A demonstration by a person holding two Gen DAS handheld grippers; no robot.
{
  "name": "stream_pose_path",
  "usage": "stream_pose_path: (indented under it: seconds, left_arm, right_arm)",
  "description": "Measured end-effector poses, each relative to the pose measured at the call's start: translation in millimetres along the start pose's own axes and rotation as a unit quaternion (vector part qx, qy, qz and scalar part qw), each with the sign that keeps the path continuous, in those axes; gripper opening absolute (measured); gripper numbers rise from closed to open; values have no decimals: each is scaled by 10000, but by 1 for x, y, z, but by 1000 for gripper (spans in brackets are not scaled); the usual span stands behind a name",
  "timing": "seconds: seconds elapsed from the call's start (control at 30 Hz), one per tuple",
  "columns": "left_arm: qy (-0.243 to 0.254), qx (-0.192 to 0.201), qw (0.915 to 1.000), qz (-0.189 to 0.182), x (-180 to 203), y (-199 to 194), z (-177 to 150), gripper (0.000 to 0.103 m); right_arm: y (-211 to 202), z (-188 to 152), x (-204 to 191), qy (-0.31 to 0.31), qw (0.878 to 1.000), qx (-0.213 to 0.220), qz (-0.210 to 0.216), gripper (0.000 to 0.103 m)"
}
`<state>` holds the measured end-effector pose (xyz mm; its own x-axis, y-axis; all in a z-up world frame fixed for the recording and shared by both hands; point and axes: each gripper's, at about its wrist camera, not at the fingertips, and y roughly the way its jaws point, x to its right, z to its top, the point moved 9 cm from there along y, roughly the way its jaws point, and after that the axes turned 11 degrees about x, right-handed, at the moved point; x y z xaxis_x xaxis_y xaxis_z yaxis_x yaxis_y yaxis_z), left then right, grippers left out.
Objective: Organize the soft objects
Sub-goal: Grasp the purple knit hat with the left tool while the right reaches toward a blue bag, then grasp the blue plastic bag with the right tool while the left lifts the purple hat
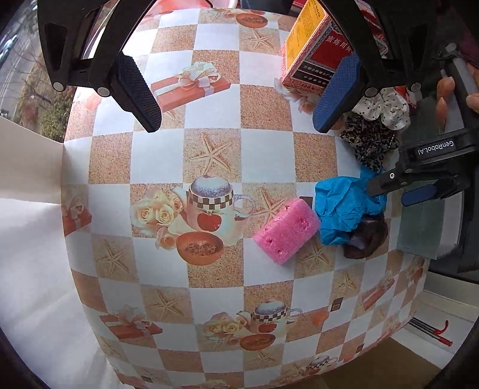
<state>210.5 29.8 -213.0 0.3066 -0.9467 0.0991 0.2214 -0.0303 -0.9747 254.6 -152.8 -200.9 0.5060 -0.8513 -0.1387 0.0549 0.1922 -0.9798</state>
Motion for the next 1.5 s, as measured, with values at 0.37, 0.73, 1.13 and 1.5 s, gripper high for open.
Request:
stream_pose_path:
  seconds: [0.37,0.73,1.13,1.5]
  left_arm:
    - [-610,-488,9969,101,-20,42,37,94]
    - [-854,-398,9953,228,-32,50,44,56]
    - [-1213,1302,9812,741,-77,-74,53,56]
    - [-651,1279,9851,947,-75,-92,16,56]
  right_arm:
    - [18,6,-46,-342,9974,-4,639,102]
    - [28,19,-96,-696,9914,103,1102,102]
    - [93,45,-168,-1624,9826,-88,898,102]
    - [97,39,-179,-1514,9849,-74,836,11]
